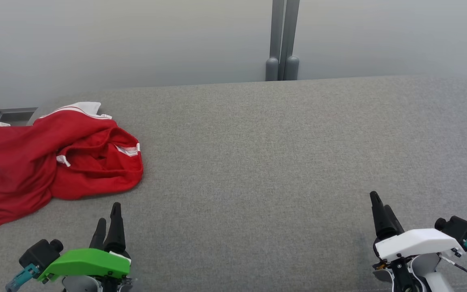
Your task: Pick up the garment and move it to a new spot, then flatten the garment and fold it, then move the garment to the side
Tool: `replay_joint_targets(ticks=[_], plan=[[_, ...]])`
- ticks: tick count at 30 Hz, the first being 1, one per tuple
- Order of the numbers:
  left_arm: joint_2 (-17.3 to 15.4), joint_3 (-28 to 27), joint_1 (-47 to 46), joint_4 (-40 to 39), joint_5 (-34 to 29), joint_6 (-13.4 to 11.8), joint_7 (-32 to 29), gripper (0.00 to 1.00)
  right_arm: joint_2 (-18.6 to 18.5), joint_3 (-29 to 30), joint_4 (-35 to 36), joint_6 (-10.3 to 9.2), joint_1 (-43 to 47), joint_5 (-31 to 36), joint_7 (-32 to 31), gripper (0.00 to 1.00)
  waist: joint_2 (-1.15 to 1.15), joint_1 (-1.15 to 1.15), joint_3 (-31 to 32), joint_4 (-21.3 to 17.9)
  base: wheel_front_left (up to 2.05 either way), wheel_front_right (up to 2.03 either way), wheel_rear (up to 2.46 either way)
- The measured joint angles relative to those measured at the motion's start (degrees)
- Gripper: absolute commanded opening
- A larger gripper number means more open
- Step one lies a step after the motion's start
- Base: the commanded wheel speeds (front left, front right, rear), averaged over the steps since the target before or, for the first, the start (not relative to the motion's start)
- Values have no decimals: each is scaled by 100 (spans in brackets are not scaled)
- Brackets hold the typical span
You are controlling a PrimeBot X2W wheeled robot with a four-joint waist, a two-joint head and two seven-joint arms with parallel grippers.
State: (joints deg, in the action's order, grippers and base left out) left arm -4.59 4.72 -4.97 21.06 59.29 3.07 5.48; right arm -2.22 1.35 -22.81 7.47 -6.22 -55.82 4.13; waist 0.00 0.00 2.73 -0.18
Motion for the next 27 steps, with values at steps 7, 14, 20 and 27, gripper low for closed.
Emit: replay_joint_targets(ticks=[7, 14, 20, 27], plan=[[-162, 164, 19, 115, -735, -291, 114, 100, -15, -212, -82, 0, -104, 1147, 87, 100, 0, 0, 42, 5, 0, 0, 0], [-234, 294, -4, 191, -1200, -421, 124, 100, -14, -314, -99, 0, -126, 1942, 48, 100, 0, 0, 57, 15, 0, 0, 0], [-293, 346, -39, 211, -1563, -637, 149, 100, -19, -315, -93, 0, -156, 2582, -49, 100, 0, 0, 72, 23, 0, 0, 0], [-388, 422, -38, 115, -1916, -762, 152, 100, -24, -345, -63, 0, -156, 3095, -89, 100, 0, 0, 85, 25, 0, 0, 0]])
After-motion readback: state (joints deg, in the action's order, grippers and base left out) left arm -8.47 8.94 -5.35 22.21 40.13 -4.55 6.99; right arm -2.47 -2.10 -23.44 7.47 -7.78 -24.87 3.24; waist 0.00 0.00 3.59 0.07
